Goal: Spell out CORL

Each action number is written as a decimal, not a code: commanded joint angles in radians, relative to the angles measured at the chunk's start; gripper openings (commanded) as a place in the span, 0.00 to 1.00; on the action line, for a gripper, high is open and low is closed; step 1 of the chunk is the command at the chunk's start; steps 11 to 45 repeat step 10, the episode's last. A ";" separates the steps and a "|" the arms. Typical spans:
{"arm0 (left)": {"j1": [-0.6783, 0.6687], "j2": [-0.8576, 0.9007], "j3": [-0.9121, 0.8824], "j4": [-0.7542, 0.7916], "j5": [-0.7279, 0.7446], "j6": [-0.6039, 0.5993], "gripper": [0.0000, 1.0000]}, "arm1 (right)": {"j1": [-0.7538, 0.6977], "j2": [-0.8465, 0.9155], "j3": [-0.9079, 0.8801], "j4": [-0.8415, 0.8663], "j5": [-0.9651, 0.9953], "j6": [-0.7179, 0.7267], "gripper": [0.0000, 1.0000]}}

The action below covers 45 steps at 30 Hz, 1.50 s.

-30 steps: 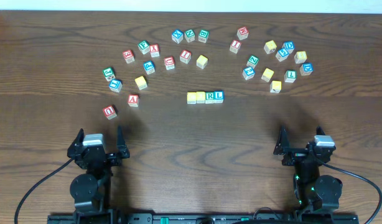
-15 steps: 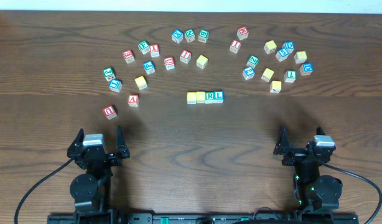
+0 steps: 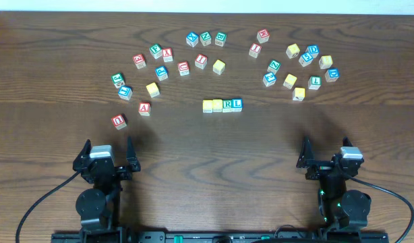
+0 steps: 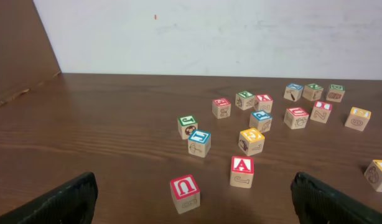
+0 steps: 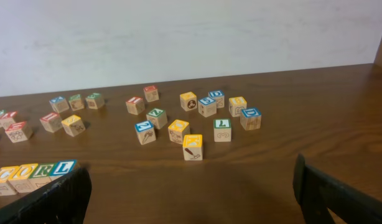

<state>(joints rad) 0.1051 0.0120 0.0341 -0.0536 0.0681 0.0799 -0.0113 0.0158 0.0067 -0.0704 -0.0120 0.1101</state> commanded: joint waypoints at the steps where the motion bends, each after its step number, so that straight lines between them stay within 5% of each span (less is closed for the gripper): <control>1: 0.005 -0.007 -0.030 -0.012 -0.005 0.013 0.98 | -0.005 -0.003 -0.001 -0.004 -0.010 0.001 0.98; 45: 0.005 -0.007 -0.030 -0.012 -0.005 0.013 0.98 | -0.005 -0.003 -0.001 -0.004 -0.010 0.001 0.99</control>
